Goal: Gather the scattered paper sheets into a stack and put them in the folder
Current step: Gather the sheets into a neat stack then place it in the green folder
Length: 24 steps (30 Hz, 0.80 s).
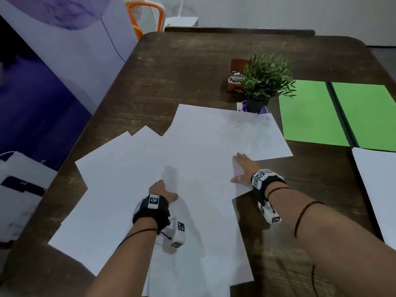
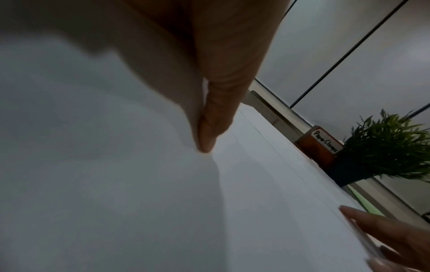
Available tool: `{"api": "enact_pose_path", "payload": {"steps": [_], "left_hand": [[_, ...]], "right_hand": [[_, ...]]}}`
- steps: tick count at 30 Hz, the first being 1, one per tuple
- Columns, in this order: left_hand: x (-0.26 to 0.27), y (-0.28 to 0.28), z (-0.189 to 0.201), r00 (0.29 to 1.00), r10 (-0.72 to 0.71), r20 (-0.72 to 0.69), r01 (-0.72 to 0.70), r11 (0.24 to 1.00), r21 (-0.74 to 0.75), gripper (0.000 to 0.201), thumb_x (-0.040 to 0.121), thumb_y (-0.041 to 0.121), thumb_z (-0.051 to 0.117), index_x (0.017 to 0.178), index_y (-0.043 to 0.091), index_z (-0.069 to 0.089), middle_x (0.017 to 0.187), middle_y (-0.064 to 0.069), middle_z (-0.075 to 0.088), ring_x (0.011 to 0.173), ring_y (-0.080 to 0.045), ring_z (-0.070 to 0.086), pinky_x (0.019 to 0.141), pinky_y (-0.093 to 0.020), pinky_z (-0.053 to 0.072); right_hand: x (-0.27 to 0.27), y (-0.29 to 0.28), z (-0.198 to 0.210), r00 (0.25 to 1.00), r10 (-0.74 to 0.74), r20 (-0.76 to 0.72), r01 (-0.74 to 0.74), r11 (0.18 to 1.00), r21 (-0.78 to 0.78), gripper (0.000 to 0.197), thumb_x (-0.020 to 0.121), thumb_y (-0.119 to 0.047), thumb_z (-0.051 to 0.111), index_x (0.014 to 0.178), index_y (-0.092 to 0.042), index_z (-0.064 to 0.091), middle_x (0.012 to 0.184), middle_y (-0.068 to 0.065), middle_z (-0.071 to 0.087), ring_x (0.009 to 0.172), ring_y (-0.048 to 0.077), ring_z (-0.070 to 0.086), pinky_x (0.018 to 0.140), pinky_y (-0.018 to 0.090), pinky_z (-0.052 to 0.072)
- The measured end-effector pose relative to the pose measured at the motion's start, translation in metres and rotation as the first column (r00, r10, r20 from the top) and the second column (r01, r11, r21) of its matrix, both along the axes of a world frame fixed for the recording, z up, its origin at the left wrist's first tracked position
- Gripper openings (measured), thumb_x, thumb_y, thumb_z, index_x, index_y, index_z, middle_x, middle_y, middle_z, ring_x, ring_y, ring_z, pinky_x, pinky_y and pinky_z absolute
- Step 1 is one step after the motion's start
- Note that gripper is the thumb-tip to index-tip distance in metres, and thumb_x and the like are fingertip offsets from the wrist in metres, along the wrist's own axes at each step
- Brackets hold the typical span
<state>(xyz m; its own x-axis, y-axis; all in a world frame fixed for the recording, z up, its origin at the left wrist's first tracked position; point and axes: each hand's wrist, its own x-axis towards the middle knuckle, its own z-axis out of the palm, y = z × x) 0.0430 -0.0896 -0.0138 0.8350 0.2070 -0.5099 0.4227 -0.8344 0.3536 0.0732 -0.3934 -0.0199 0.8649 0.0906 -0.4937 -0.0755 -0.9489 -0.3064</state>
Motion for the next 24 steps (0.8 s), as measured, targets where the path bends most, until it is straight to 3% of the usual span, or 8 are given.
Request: {"api": "enact_pose_path", "payload": {"steps": [5, 12, 14, 17, 20, 24], "left_hand": [[-0.007, 0.023, 0.000, 0.992, 0.126, 0.031, -0.124, 0.991, -0.046, 0.067, 0.079, 0.030, 0.074, 0.129, -0.002, 0.043, 0.131, -0.017, 0.050, 0.123, -0.031, 0.047, 0.099, -0.031, 0.037], [-0.014, 0.021, 0.001, 0.985, 0.168, 0.035, -0.164, 0.981, -0.104, 0.068, 0.082, 0.031, 0.071, 0.131, -0.003, 0.040, 0.133, -0.020, 0.048, 0.124, -0.033, 0.046, 0.099, -0.033, 0.037], [-0.017, 0.021, 0.002, 0.980, 0.196, 0.025, -0.192, 0.973, -0.126, 0.073, 0.082, 0.031, 0.071, 0.136, -0.004, 0.036, 0.137, -0.020, 0.045, 0.127, -0.032, 0.043, 0.101, -0.033, 0.035], [-0.021, 0.022, 0.004, 0.973, 0.230, 0.023, -0.224, 0.963, -0.151, 0.068, 0.082, 0.029, 0.070, 0.132, -0.004, 0.039, 0.134, -0.020, 0.047, 0.124, -0.033, 0.046, 0.098, -0.033, 0.037], [-0.024, 0.025, 0.006, 0.950, 0.306, 0.054, -0.289, 0.934, -0.209, 0.055, 0.083, 0.022, 0.068, 0.125, -0.004, 0.044, 0.127, -0.022, 0.052, 0.117, -0.034, 0.050, 0.093, -0.034, 0.040], [-0.028, 0.036, 0.007, 0.891, 0.444, 0.096, -0.405, 0.873, -0.273, 0.055, 0.086, 0.019, 0.065, 0.130, -0.003, 0.042, 0.132, -0.023, 0.050, 0.121, -0.035, 0.048, 0.097, -0.037, 0.041]], "right_hand": [[0.000, 0.003, 0.002, 0.999, 0.042, 0.032, -0.039, 0.997, -0.068, 0.095, 0.081, -0.048, 0.066, 0.151, -0.018, 0.009, 0.159, 0.001, 0.006, 0.146, 0.017, 0.007, 0.119, 0.036, 0.008], [-0.016, 0.012, 0.010, 0.996, 0.034, 0.077, -0.030, 0.998, -0.056, 0.067, 0.090, -0.039, 0.056, 0.148, -0.020, 0.026, 0.155, 0.003, 0.022, 0.142, 0.021, 0.020, 0.116, 0.030, 0.014], [-0.021, 0.016, 0.009, 0.994, 0.016, 0.109, -0.010, 0.998, -0.057, 0.056, 0.094, -0.034, 0.052, 0.145, -0.021, 0.032, 0.151, 0.004, 0.032, 0.138, 0.022, 0.029, 0.111, 0.029, 0.022], [-0.025, 0.024, 0.014, 0.981, 0.012, 0.191, 0.014, 0.991, -0.135, 0.041, 0.098, -0.023, 0.043, 0.139, -0.024, 0.041, 0.133, 0.007, 0.053, 0.120, 0.023, 0.049, 0.095, 0.028, 0.039], [-0.025, 0.036, 0.028, 0.964, -0.033, 0.263, 0.077, 0.984, -0.161, 0.041, 0.097, -0.016, 0.041, 0.137, -0.025, 0.043, 0.124, 0.008, 0.058, 0.113, 0.024, 0.054, 0.089, 0.032, 0.044], [-0.036, 0.058, 0.048, 0.868, -0.246, 0.432, 0.256, 0.966, 0.037, 0.037, 0.091, -0.018, 0.049, 0.128, -0.019, 0.053, 0.108, 0.013, 0.064, 0.102, 0.030, 0.058, 0.081, 0.033, 0.043]]}}
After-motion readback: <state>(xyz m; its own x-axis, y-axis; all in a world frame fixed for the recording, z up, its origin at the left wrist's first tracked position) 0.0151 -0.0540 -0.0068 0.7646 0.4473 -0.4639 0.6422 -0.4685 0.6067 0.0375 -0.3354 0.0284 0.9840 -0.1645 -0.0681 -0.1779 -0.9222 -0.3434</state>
